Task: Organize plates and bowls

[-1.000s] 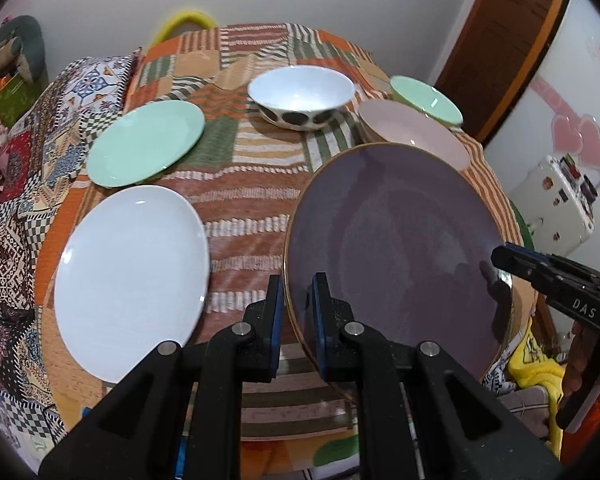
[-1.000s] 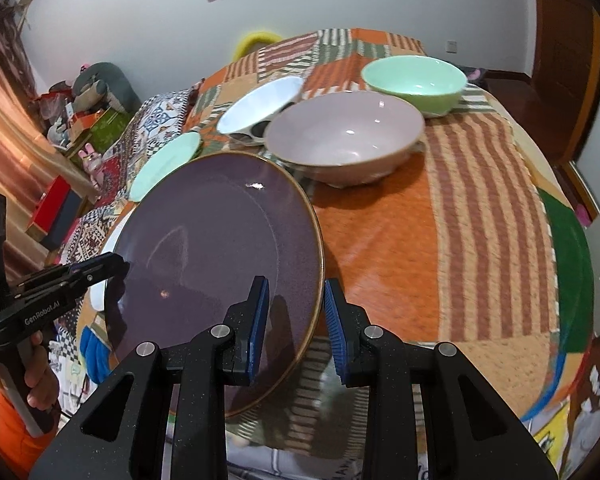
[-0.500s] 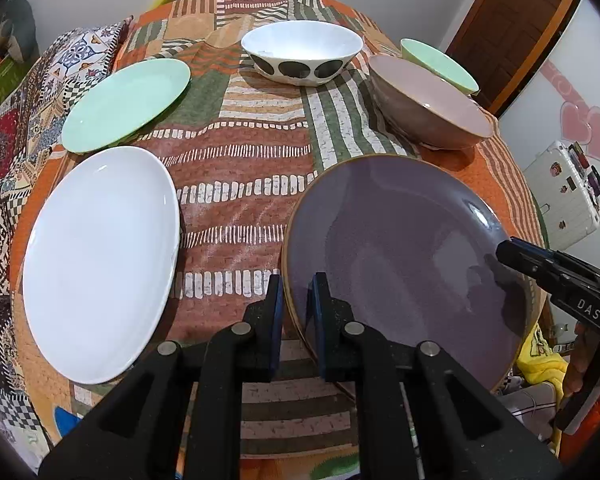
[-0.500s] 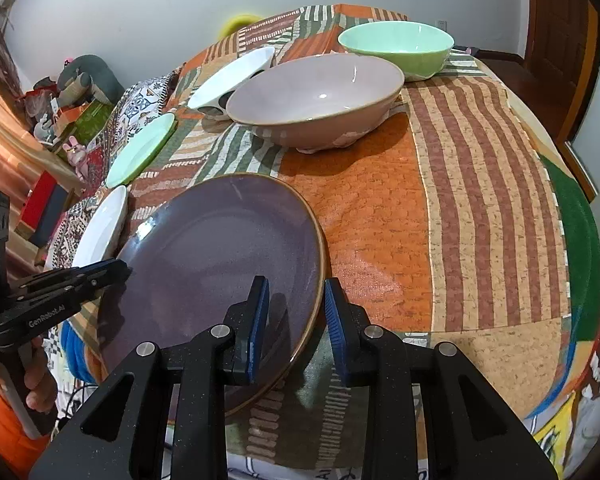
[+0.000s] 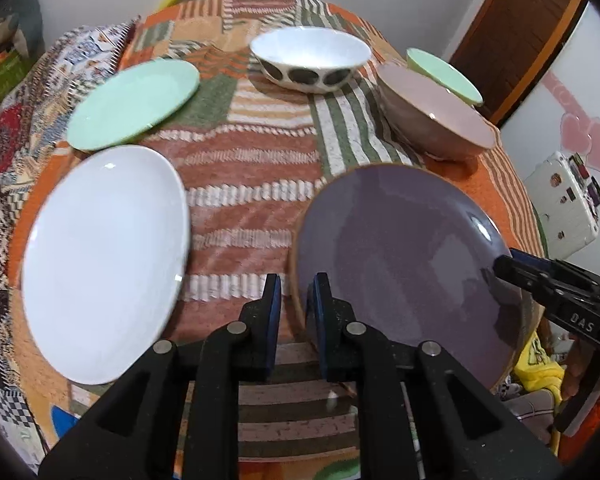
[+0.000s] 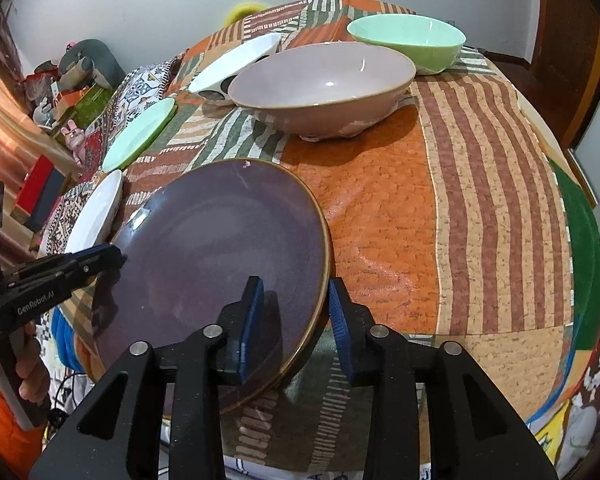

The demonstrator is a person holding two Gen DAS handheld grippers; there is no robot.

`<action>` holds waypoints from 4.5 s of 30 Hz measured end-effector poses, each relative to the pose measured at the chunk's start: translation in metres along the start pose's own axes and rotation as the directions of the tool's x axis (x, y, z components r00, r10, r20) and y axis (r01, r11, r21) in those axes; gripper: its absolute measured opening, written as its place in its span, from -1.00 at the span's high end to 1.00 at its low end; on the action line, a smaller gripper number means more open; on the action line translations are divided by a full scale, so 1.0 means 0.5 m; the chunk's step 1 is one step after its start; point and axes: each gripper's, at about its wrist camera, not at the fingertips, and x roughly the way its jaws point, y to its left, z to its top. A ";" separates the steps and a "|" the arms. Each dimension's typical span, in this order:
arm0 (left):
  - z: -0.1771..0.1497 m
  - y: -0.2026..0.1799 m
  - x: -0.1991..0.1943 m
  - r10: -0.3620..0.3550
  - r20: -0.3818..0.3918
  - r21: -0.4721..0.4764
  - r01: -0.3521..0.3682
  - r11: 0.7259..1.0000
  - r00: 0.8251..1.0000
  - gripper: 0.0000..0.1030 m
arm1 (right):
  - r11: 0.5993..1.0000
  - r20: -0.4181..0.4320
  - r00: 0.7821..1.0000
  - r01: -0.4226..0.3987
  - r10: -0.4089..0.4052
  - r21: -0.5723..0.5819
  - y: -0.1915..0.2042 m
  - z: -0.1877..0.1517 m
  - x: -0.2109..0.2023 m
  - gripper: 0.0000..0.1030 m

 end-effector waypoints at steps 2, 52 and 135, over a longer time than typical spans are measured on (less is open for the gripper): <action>0.002 0.003 -0.014 0.004 0.017 -0.001 -0.004 1.000 1.000 0.68 | 1.000 0.016 1.000 0.014 -0.013 -0.009 0.001 0.002 -0.012 0.34; -0.085 0.461 -0.134 0.243 0.152 -0.394 -0.167 0.904 0.958 -0.30 | 0.933 0.017 0.991 -0.118 0.131 -0.341 0.393 0.117 0.110 -0.19; -0.048 0.198 -0.225 0.136 0.212 -0.190 -0.095 0.977 0.968 0.58 | 0.956 0.038 0.984 -0.161 0.175 -0.244 0.282 0.085 -0.012 0.58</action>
